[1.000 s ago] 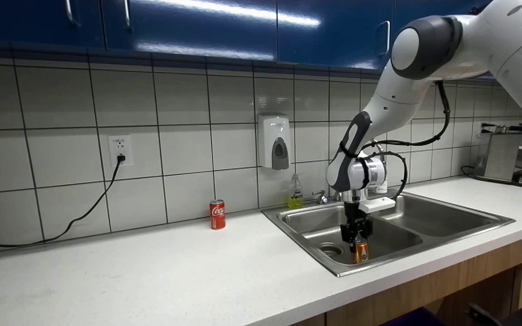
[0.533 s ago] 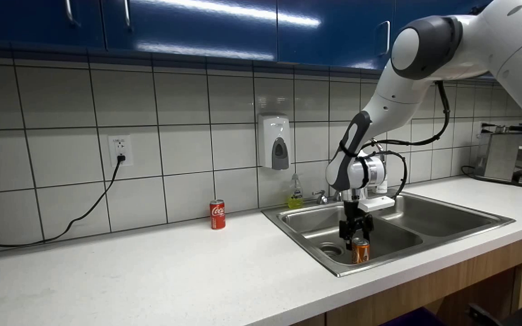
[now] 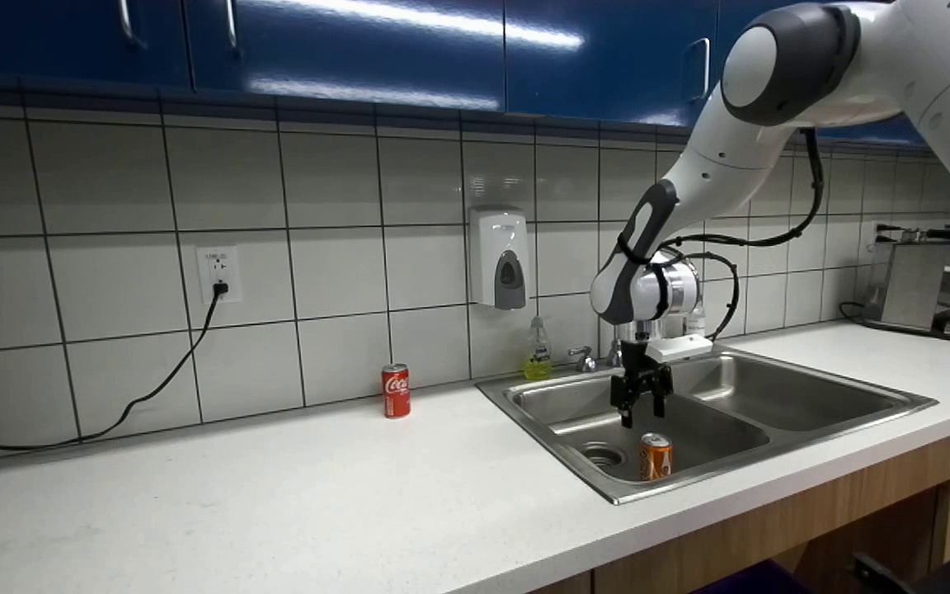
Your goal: Put the can inside the sink
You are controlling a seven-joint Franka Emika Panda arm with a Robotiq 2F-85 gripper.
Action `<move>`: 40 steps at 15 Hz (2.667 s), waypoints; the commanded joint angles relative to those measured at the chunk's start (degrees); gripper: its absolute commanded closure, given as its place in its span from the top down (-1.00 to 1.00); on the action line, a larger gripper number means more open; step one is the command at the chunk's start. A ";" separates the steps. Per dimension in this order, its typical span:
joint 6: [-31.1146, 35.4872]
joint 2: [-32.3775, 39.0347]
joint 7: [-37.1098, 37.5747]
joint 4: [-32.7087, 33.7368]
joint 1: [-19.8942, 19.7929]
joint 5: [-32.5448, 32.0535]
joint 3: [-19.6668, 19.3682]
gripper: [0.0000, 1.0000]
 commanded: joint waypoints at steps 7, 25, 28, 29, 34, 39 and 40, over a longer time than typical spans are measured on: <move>-1.83 -9.95 2.87 -4.73 1.03 -1.19 0.47 1.00; -17.63 -40.56 6.00 -23.03 6.70 -1.13 0.48 1.00; -19.51 -45.72 6.85 -26.33 7.60 -0.81 0.55 1.00; -20.08 -47.34 7.23 -27.40 7.84 -0.85 0.59 1.00; -22.65 -54.85 10.05 -31.77 8.46 -1.34 0.83 1.00; -21.99 -54.46 8.90 -31.53 8.86 -0.47 -0.11 1.00; -21.99 -54.68 8.93 -31.71 8.87 -0.47 -0.11 1.00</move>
